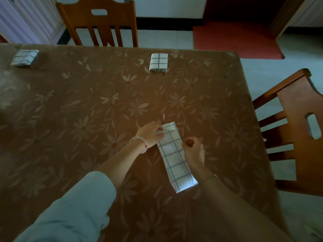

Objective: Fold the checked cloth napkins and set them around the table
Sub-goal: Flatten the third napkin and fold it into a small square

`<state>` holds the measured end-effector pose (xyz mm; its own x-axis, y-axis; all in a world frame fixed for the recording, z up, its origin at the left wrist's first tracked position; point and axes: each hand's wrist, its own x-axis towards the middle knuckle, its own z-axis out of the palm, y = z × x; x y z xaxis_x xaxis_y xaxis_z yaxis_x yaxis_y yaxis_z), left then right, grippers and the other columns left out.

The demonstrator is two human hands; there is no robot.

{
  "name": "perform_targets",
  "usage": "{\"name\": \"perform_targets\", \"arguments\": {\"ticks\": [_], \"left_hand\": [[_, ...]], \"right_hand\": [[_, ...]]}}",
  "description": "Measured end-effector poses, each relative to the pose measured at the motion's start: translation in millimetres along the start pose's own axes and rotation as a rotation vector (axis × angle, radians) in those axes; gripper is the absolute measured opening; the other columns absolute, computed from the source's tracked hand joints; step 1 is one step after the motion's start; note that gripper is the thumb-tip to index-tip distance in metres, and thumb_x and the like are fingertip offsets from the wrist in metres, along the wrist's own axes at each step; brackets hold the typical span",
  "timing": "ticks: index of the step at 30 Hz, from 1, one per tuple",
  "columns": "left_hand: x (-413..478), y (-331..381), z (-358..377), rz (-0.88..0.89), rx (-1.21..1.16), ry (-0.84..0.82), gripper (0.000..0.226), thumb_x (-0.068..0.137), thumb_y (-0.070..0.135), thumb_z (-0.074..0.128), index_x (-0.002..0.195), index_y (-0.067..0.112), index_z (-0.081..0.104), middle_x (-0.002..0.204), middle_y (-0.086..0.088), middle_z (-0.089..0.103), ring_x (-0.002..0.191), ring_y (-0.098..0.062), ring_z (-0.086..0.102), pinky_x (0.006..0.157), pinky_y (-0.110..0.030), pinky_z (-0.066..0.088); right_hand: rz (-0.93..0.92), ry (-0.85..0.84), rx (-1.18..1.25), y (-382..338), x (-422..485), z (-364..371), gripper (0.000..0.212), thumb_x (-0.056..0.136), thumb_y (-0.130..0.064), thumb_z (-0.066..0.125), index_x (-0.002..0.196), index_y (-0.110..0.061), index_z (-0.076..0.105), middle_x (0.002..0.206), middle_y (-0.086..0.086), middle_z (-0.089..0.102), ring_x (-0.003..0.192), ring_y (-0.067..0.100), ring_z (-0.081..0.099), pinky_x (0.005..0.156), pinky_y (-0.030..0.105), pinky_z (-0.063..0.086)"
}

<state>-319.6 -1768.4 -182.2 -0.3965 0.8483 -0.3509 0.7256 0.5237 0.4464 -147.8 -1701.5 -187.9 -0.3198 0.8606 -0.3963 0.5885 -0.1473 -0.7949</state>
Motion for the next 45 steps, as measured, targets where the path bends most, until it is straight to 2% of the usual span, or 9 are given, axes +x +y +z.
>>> {"name": "perform_targets", "arguments": {"ticks": [4,9,15,21,27,35,37,40,45], "left_hand": [[4,1,-1,-0.025,0.035,-0.003,0.035,0.095,0.037,0.042,0.123,0.017,0.049,0.119,0.002,0.05,0.114,-0.018,0.045,0.099,-0.042,0.034],[14,2,4,-0.058,0.016,0.112,0.016,0.093,0.031,0.047,0.098,0.016,0.054,0.101,0.002,0.053,0.097,-0.02,0.053,0.083,-0.034,0.041],[21,3,13,-0.09,-0.039,0.186,0.012,0.092,0.023,0.05,0.098,0.014,0.056,0.103,-0.004,0.052,0.096,-0.022,0.051,0.08,-0.032,0.043],[23,1,18,-0.056,-0.032,0.271,0.01,0.093,0.019,0.05,0.1,0.012,0.048,0.103,-0.003,0.05,0.101,-0.022,0.044,0.09,-0.036,0.041],[1,1,24,0.068,0.097,0.379,0.028,0.095,0.012,0.041,0.121,0.011,0.053,0.125,-0.004,0.051,0.118,-0.023,0.043,0.099,-0.031,0.034],[-28,-11,56,0.243,0.345,0.259,0.047,0.094,0.034,0.028,0.128,0.015,0.054,0.134,0.001,0.053,0.125,-0.017,0.048,0.107,-0.039,0.031],[-27,-12,55,0.242,0.341,0.233,0.049,0.094,0.036,0.026,0.131,0.015,0.051,0.136,0.001,0.051,0.127,-0.018,0.046,0.108,-0.04,0.027],[-27,-12,53,0.252,0.315,0.187,0.056,0.093,0.04,0.017,0.138,0.016,0.041,0.143,0.0,0.043,0.134,-0.018,0.037,0.112,-0.04,0.019],[-30,-11,51,0.255,0.252,0.195,0.058,0.093,0.04,0.012,0.141,0.019,0.034,0.149,0.002,0.031,0.14,-0.016,0.023,0.115,-0.039,0.009]], "right_hand": [[-0.036,0.068,-0.031,-8,7,3,0.01,0.089,-0.016,0.059,0.098,-0.019,0.058,0.079,-0.017,0.051,0.083,0.012,0.053,0.074,0.028,0.042],[-0.085,0.078,-0.119,-10,14,8,0.011,0.091,-0.018,0.055,0.101,-0.016,0.057,0.086,-0.009,0.056,0.082,0.012,0.051,0.071,0.027,0.038],[-0.122,0.09,-0.2,-5,18,13,0.01,0.092,-0.022,0.053,0.101,-0.018,0.056,0.091,-0.006,0.06,0.079,0.012,0.052,0.067,0.027,0.038],[-0.151,0.151,-0.267,-3,19,20,0.009,0.093,-0.021,0.052,0.1,-0.018,0.056,0.097,-0.003,0.065,0.08,0.015,0.054,0.065,0.028,0.038],[-0.169,0.186,-0.276,-2,20,24,0.005,0.093,-0.021,0.051,0.096,-0.021,0.056,0.095,-0.003,0.065,0.082,0.019,0.059,0.065,0.033,0.044],[-0.2,0.199,-0.277,-1,18,23,0.014,0.091,-0.02,0.055,0.104,-0.019,0.057,0.103,-0.005,0.064,0.084,0.014,0.056,0.063,0.029,0.041],[-0.367,0.196,-0.377,2,14,19,0.021,0.087,-0.014,0.06,0.108,-0.017,0.059,0.107,-0.002,0.062,0.091,0.019,0.057,0.067,0.032,0.048],[-0.75,0.109,-0.572,12,11,10,0.029,0.079,0.0,0.063,0.105,-0.013,0.065,0.106,0.001,0.062,0.094,0.022,0.058,0.074,0.032,0.052],[-0.72,-0.241,-0.823,14,12,-7,0.036,0.094,-0.013,0.043,0.126,-0.022,0.055,0.127,-0.007,0.051,0.119,0.015,0.044,0.097,0.032,0.039]]}}
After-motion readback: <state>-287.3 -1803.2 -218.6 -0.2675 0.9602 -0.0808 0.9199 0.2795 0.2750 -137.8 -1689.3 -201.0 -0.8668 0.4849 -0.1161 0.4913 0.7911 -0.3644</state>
